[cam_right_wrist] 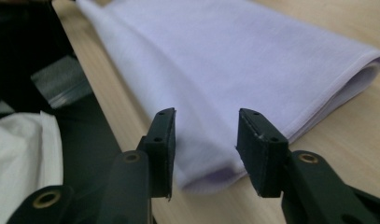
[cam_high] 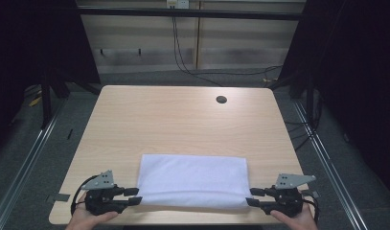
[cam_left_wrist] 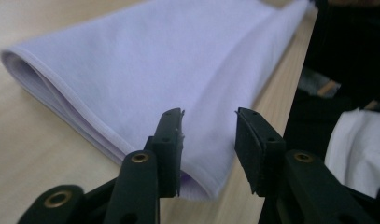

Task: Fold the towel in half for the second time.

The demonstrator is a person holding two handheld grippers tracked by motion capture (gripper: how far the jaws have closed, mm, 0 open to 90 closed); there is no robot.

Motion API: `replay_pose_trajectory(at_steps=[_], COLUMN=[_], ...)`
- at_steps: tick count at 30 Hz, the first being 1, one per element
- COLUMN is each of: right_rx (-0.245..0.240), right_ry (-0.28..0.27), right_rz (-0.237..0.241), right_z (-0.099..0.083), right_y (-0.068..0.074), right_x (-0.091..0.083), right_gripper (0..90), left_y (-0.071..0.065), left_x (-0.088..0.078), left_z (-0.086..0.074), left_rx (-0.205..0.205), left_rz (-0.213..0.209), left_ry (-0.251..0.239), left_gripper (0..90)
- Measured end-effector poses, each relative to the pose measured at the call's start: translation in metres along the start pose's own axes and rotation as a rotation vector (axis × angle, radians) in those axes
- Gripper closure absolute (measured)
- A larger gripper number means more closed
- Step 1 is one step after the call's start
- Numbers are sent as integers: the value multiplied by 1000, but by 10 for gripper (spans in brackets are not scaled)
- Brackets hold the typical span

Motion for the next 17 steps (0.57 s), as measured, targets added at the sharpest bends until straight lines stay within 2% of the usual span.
replay_pose_trajectory(at_steps=[2,3,4,6,8,10,11,12,13,14,17], right_rx=[18,16,17,31,45,65,75,79,87,95,88], right_ry=[-43,-52,-67,-92,-116,-152,-169,-179,-181,-183,-166], right_rz=[-21,-43,-55,-97,-117,-155,-148,-162,-185,-183,-222], right_z=[4,5,7,8,9,10,11,11,10,9,9], right_y=[-5,-9,-12,-19,-24,-31,-32,-35,-38,-39,-44], right_x=[-2,-2,-2,-4,-6,-9,-10,-11,-11,-11,-11], right_gripper=[559,554,543,536,513,498,495,474,464,462,400], left_y=[8,13,18,30,38,46,49,53,55,56,61], left_x=[-1,-1,-1,-3,-6,-9,-11,-13,-15,-16,-18], left_z=[5,5,6,4,3,2,1,1,1,0,-2], left_rx=[-25,-23,-40,-71,-104,-108,-123,-122,-123,-124,-146], left_rz=[36,75,96,151,189,237,253,287,302,305,321], left_ry=[-36,-42,-55,-63,-78,-79,-84,-82,-91,-94,-96], left_gripper=[568,559,536,519,467,433,410,397,384,374,352])
Point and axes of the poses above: each handheld gripper's, and its own axes: x roughly forward along the jaws, z roughly out of its top, y roughly to its left, the point moved 6 cm from there along x, roughly forward along the jaws, and after that the axes turned 8 degrees about -y, right-handed, at the moved point
